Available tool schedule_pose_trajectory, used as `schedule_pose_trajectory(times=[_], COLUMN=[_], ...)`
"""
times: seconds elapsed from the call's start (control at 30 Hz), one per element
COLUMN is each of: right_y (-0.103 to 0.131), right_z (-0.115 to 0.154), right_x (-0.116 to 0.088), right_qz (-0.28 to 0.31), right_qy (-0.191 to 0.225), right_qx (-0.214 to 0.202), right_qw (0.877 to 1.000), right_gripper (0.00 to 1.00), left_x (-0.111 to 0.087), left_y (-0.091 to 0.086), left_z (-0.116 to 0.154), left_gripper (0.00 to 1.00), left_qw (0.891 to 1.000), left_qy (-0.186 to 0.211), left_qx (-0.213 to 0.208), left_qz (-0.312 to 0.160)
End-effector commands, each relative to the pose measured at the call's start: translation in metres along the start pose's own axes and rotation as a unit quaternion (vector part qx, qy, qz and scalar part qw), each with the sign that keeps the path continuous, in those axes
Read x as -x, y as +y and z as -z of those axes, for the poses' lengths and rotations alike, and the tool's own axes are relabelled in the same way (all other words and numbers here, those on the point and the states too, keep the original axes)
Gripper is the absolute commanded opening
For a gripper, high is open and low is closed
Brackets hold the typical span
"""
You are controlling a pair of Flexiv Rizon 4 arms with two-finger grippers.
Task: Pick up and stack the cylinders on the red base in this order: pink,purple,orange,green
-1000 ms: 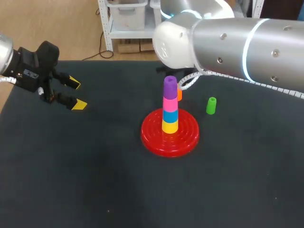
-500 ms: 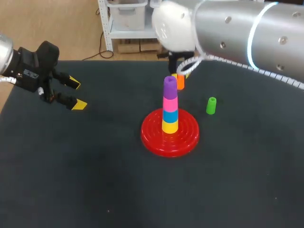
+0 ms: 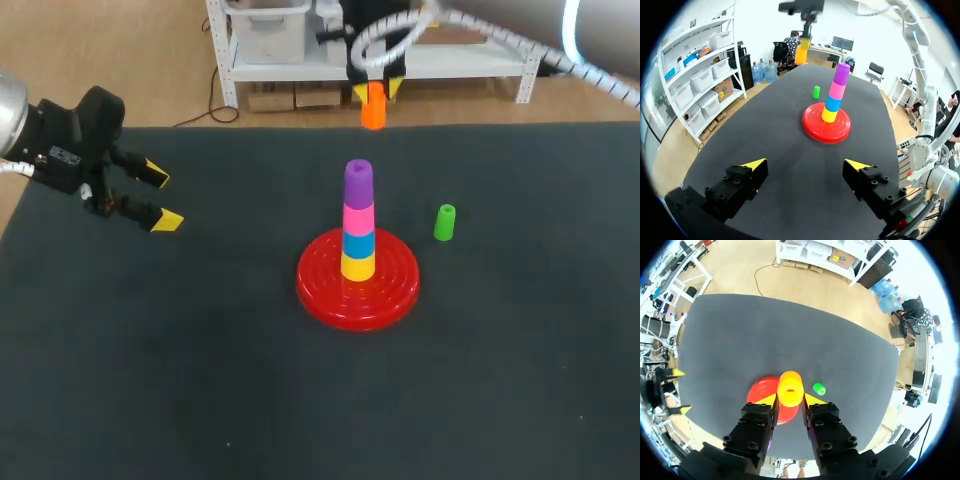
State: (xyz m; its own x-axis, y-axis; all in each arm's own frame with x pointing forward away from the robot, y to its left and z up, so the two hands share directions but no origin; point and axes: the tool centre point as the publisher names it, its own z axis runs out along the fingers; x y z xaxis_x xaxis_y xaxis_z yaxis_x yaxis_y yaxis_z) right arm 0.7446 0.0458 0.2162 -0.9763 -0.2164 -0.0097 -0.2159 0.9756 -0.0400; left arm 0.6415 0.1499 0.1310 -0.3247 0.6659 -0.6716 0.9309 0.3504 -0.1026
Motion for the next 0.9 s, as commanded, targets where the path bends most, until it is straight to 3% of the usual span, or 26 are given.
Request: schedule_pose_trajectory(times=[0.03,0.3,0.67,0.9], right_y=[-0.002,0.01,0.024,0.034], right_z=[0.04,0.057,0.043,0.039], right_x=[-0.03,-0.057,-0.082,-0.103], right_qz=[0.007,0.039,0.079,0.097], right_qy=[-0.022,-0.031,0.007,0.01], right_qx=[0.011,0.018,0.003,0.005], right_qw=[1.0,0.999,0.997,0.995], right_gripper=[0.0,0.0,0.0,0.0], left_x=[-0.001,-0.001,-0.001,-0.001], left_y=[0.0,0.0,0.0,0.0], left_z=[0.0,0.0,0.0,0.0], left_gripper=[1.0,1.0,1.0,1.0], left_qw=[1.0,1.0,1.0,1.0], left_qy=[-0.002,-0.002,-0.002,-0.002], left_qx=[0.0,0.0,0.0,0.0], left_qz=[-0.001,-0.001,-0.001,-0.001])
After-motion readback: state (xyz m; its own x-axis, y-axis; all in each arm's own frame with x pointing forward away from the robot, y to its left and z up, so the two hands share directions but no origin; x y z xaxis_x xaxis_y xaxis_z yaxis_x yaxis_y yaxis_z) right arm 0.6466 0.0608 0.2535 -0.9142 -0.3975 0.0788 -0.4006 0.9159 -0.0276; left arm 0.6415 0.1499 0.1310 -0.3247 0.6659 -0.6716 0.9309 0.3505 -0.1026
